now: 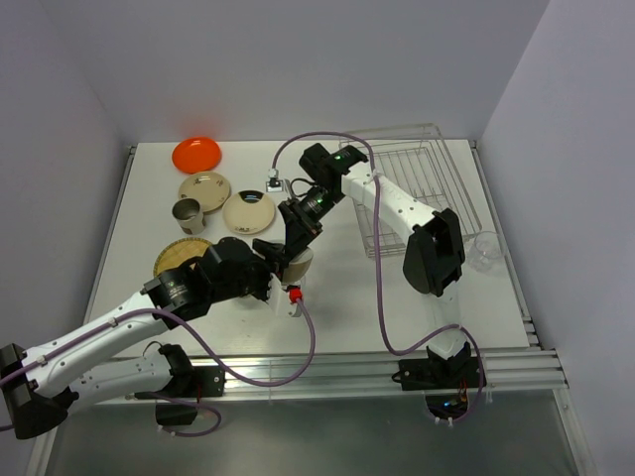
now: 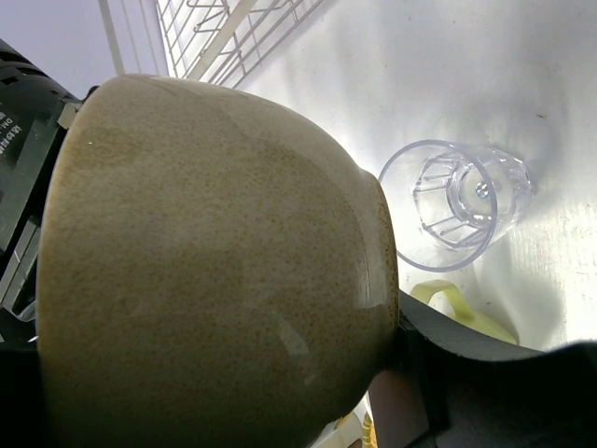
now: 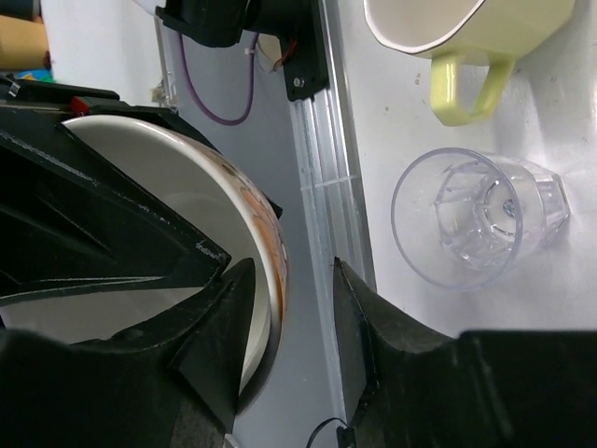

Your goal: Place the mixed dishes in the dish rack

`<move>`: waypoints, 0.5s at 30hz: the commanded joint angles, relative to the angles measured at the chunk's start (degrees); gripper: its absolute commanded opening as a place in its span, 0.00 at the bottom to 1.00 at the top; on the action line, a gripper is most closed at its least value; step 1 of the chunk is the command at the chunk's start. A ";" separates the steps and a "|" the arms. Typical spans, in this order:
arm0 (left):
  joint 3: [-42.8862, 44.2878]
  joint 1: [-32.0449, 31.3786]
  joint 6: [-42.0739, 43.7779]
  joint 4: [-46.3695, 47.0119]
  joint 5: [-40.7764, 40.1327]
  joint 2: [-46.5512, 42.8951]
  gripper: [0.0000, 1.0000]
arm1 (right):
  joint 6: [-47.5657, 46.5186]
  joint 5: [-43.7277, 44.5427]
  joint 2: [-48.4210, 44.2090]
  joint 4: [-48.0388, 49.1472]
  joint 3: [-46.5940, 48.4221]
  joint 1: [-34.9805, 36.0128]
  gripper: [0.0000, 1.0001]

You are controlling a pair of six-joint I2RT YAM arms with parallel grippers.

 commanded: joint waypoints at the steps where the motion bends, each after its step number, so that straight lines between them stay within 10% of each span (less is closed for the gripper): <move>1: 0.30 0.38 -0.11 4.35 -2.90 -1.62 0.61 | -0.13 -2.25 -3.65 -0.76 -1.00 -0.12 0.47; 15: -1.64 0.38 -1.70 3.38 -2.46 -2.24 0.61 | -3.90 -2.78 -4.97 -3.39 0.41 -5.57 0.61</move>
